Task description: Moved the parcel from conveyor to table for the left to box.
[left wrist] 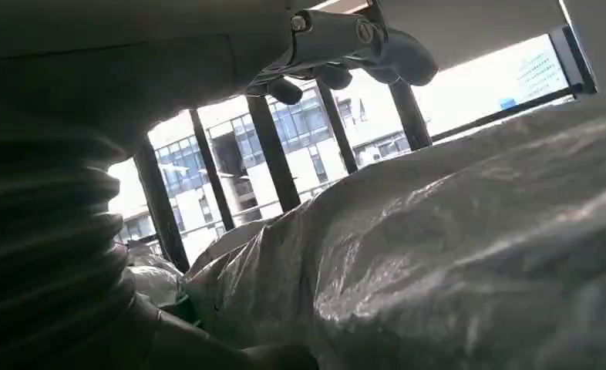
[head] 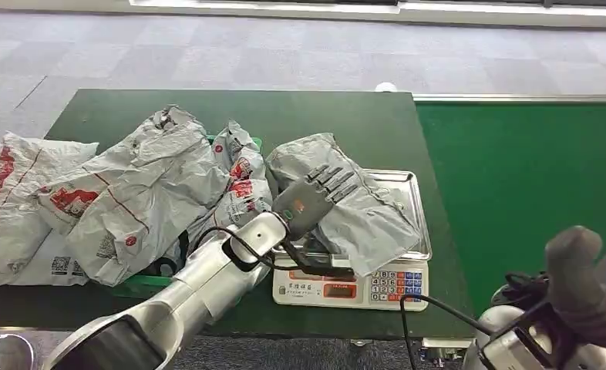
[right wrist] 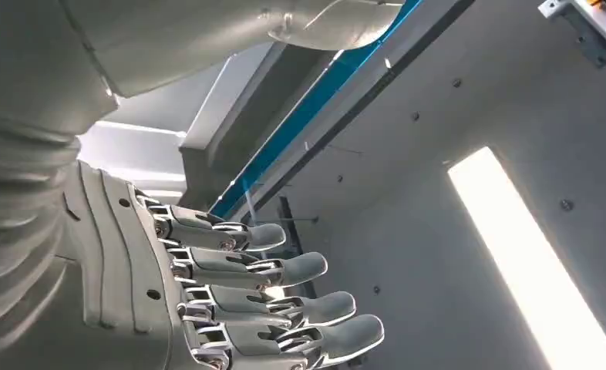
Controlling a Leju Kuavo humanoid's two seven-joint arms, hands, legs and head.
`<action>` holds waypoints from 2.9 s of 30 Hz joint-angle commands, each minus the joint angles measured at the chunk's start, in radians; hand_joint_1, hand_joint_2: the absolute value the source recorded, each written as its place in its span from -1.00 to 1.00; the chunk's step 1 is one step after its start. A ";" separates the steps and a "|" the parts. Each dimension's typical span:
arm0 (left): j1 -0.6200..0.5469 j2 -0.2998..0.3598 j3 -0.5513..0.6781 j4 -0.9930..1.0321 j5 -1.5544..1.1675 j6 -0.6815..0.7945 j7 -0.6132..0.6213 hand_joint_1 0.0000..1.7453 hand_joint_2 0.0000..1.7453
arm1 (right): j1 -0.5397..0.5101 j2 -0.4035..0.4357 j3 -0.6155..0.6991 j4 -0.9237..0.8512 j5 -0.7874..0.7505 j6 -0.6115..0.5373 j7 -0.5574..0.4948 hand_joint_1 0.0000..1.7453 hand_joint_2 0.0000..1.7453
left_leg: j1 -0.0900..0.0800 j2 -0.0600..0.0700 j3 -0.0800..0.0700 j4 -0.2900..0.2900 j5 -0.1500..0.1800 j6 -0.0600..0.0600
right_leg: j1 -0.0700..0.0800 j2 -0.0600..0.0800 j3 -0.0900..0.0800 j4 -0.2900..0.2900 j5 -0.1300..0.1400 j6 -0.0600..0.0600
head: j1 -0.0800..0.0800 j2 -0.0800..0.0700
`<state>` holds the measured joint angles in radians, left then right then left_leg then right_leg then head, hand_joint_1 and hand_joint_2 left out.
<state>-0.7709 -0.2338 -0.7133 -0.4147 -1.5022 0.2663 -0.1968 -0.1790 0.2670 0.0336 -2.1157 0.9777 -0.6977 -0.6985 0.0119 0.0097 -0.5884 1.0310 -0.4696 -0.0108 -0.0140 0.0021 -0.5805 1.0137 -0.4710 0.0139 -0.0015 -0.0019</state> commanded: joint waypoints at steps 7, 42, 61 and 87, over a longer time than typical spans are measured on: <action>-0.018 -0.006 -0.102 0.084 -0.004 -0.006 -0.071 1.00 1.00 | -0.020 0.082 -0.074 0.040 -0.013 0.000 0.000 -1.00 1.00 | 0.000 0.000 0.001 -0.002 0.001 0.000 | 0.000 0.001 0.000 -0.001 0.001 -0.001 | 0.000 0.000; -0.042 0.060 -0.044 -0.012 -0.048 0.366 0.186 1.00 1.00 | -0.002 0.082 -0.113 0.008 -0.024 0.000 0.000 -1.00 1.00 | 0.000 0.000 -0.001 0.000 0.000 0.000 | 0.000 0.001 -0.001 0.000 0.000 -0.001 | 0.000 0.000; -0.093 0.599 -0.145 -0.969 -0.069 0.432 0.830 1.00 1.00 | 0.024 0.082 -0.193 -0.041 -0.042 0.000 0.000 -1.00 1.00 | 0.001 0.002 -0.003 0.000 0.002 -0.003 | 0.002 0.003 -0.006 0.004 0.001 -0.003 | 0.000 0.000; 0.137 0.208 0.091 -0.342 -0.055 -0.289 0.442 0.94 1.00 | 0.050 0.082 -0.217 -0.036 -0.015 0.000 0.000 -1.00 1.00 | -0.002 0.000 0.002 -0.004 0.004 -0.001 | -0.001 0.001 0.000 -0.001 0.003 -0.002 | 0.000 0.000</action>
<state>-0.6663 0.0983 -0.7308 -1.0348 -1.5156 -0.0023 0.2613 -0.1379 0.2667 -0.1556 -2.1946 0.9609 -0.6977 -0.6985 0.0107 0.0110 -0.5893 1.0310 -0.4670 -0.0124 -0.0150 0.0034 -0.5834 1.0164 -0.4693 0.0129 -0.0015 -0.0019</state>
